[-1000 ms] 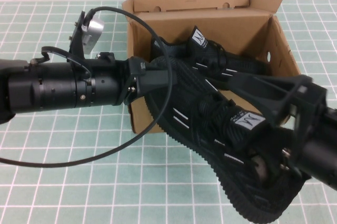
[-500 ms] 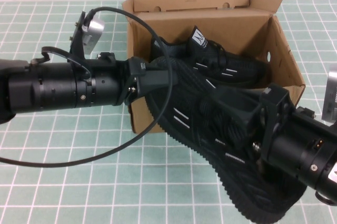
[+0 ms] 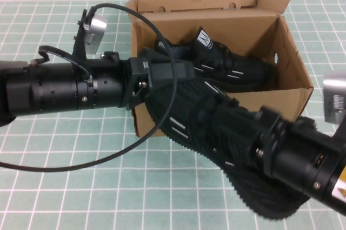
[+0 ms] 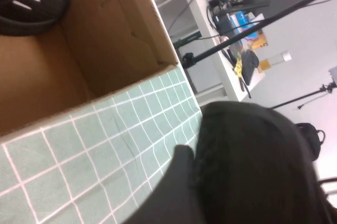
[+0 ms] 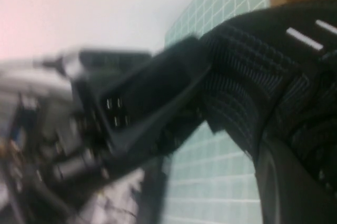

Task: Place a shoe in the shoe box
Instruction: Hand over the shoe, then place the shoe in the shoe box

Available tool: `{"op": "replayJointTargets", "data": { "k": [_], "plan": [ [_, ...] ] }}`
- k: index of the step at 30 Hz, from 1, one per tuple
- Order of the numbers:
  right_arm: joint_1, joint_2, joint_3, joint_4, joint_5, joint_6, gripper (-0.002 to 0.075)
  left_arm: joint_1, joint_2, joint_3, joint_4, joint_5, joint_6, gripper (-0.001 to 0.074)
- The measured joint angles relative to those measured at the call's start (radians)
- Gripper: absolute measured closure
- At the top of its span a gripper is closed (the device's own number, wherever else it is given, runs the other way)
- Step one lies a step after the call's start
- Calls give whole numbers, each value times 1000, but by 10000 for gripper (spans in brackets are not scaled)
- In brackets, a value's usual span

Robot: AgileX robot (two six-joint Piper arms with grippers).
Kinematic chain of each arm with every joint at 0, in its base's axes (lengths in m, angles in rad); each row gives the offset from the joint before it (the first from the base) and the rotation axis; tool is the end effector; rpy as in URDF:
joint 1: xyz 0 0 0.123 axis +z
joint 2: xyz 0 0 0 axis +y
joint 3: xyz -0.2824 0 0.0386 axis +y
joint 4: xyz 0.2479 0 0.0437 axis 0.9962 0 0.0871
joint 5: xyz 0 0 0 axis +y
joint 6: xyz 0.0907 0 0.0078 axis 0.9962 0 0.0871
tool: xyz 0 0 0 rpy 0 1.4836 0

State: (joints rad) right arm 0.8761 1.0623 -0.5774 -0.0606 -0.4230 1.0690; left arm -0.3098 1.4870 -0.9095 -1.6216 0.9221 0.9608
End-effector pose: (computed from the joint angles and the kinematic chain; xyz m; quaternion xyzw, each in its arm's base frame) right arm 0.1435 0.1758 0.3137 0.0391 0.6973 0.5851 0.4122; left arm 0.2603 -0.1595 0.2863 0.0930 0.7847 -0.5610 0.2468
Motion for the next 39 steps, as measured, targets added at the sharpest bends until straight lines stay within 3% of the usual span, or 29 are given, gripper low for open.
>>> {"op": "replayJointTargets", "data": {
  "k": [3, 8, 16, 22, 27, 29, 34, 36, 39],
  "plan": [
    [0, -9, 0, -146, 0, -37, 732, 13, 0, 0, 0, 20, 2, 69],
    [0, -32, -4, -188, 10, -98, 732, 73, 0, 0, 0, 74, 2, 65],
    [0, -109, -6, -226, 62, -425, 732, 284, 0, 0, 2, 223, 2, 64],
    [0, -116, -149, -230, 490, -764, 732, 369, 0, 0, 50, 236, -32, 64],
    [-4, -74, -320, -390, 665, -808, 732, 371, 0, 0, 148, 246, -73, 81],
    [-29, -38, -388, -431, 689, -781, 732, 371, 0, 0, 188, 246, -85, 177],
    [-148, 70, -537, -442, 692, -769, 732, 371, -4, 0, 312, 252, -96, 609],
    [-202, 118, -574, -434, 681, -769, 732, 371, -15, 0, 362, 252, -102, 675],
    [-285, 197, -632, -379, 654, -776, 732, 371, -52, 0, 400, 252, -103, 715]
  ]
}}
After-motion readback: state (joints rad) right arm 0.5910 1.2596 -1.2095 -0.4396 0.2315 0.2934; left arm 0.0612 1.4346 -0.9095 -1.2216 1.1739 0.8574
